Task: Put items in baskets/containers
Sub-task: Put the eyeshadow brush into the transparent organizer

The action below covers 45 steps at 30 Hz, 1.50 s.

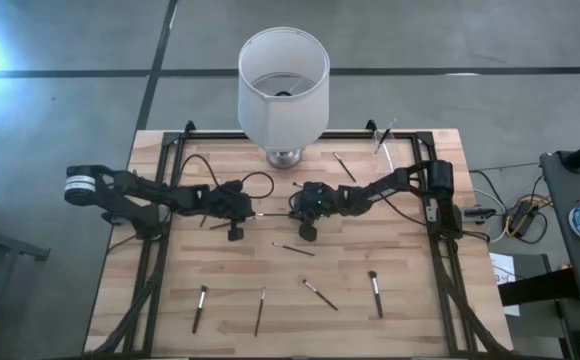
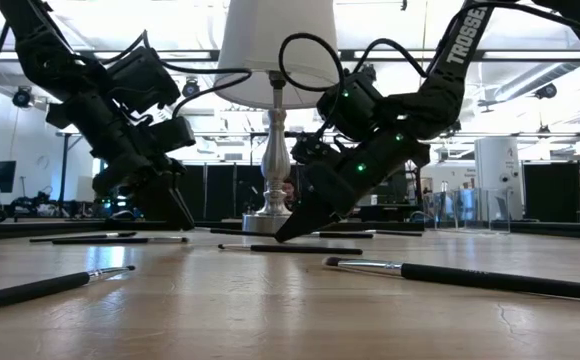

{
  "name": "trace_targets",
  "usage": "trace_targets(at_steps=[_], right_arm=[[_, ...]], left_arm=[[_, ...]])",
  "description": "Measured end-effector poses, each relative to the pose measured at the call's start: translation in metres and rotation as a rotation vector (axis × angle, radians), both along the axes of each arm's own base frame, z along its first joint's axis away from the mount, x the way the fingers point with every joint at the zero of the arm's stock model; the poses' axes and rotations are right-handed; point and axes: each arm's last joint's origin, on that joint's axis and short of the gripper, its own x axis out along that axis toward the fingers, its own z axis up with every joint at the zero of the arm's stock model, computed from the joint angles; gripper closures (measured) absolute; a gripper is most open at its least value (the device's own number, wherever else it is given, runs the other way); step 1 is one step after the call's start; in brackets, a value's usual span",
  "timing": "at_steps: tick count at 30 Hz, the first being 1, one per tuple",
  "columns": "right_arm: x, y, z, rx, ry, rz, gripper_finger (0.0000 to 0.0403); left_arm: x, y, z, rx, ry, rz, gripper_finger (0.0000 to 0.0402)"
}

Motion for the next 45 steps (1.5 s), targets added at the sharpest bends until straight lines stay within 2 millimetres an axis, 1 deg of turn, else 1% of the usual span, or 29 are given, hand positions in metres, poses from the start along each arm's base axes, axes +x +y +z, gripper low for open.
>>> trace_targets(at_steps=[4, 8, 11, 15, 17, 20, 23, 26, 27, 29, 31, 35, 39, 42, 45], right_arm=[[0.0, 0.0, 0.0, -0.006, 0.002, 0.006, 0.0388], [-0.001, 0.0, -0.001, -0.009, 0.002, 0.0, 0.0389], [-0.002, 0.0, -0.001, -0.019, -0.001, -0.018, 0.039], [-0.01, 0.001, -0.002, -0.029, -0.03, -0.036, 0.0391], [-0.017, 0.001, -0.002, -0.025, -0.054, -0.047, 0.0391], [-0.028, 0.003, 0.003, -0.024, -0.133, -0.068, 0.0391], [-0.039, 0.004, 0.011, -0.023, -0.243, -0.083, 0.0391], [-0.046, 0.006, 0.022, -0.013, -0.376, -0.095, 0.0391], [-0.047, 0.007, 0.027, -0.011, -0.423, -0.094, 0.0392], [-0.046, 0.011, 0.036, -0.011, -0.504, -0.083, 0.0392], [-0.044, 0.017, 0.042, -0.011, -0.566, -0.062, 0.0392], [-0.035, 0.029, 0.057, -0.02, -0.675, -0.035, 0.0392], [-0.025, 0.038, 0.069, -0.053, -0.732, -0.034, 0.0392], [-0.019, 0.042, 0.077, -0.06, -0.762, -0.025, 0.0392], [-0.017, 0.041, 0.08, -0.066, -0.77, -0.035, 0.0392]], left_arm=[[0.001, 0.0, 0.001, -0.017, -0.016, 0.021, 0.0401], [0.0, 0.0, 0.009, -0.024, -0.065, 0.05, 0.0397], [-0.001, -0.001, 0.021, -0.048, -0.143, 0.069, 0.0383], [-0.012, -0.003, 0.029, -0.069, -0.199, 0.086, 0.0362], [-0.019, -0.004, 0.032, -0.08, -0.275, 0.097, 0.0352], [-0.033, -0.007, 0.029, -0.121, -0.431, 0.103, 0.0343], [-0.049, -0.01, 0.026, -0.171, -0.639, 0.105, 0.034], [-0.064, -0.013, 0.022, -0.219, -0.802, 0.105, 0.0339], [-0.065, -0.013, 0.026, -0.234, -0.851, 0.094, 0.0339], [-0.063, -0.014, 0.032, -0.279, -0.886, 0.071, 0.0339], [-0.057, -0.014, 0.041, -0.295, -0.909, 0.057, 0.0339], [-0.048, -0.013, 0.06, -0.309, -0.983, 0.045, 0.0339], [-0.041, -0.013, 0.075, -0.306, -1.035, 0.026, 0.0339], [-0.037, -0.014, 0.082, -0.311, -1.049, 0.006, 0.0339], [-0.034, -0.016, 0.087, -0.31, -1.063, -0.018, 0.0339]])
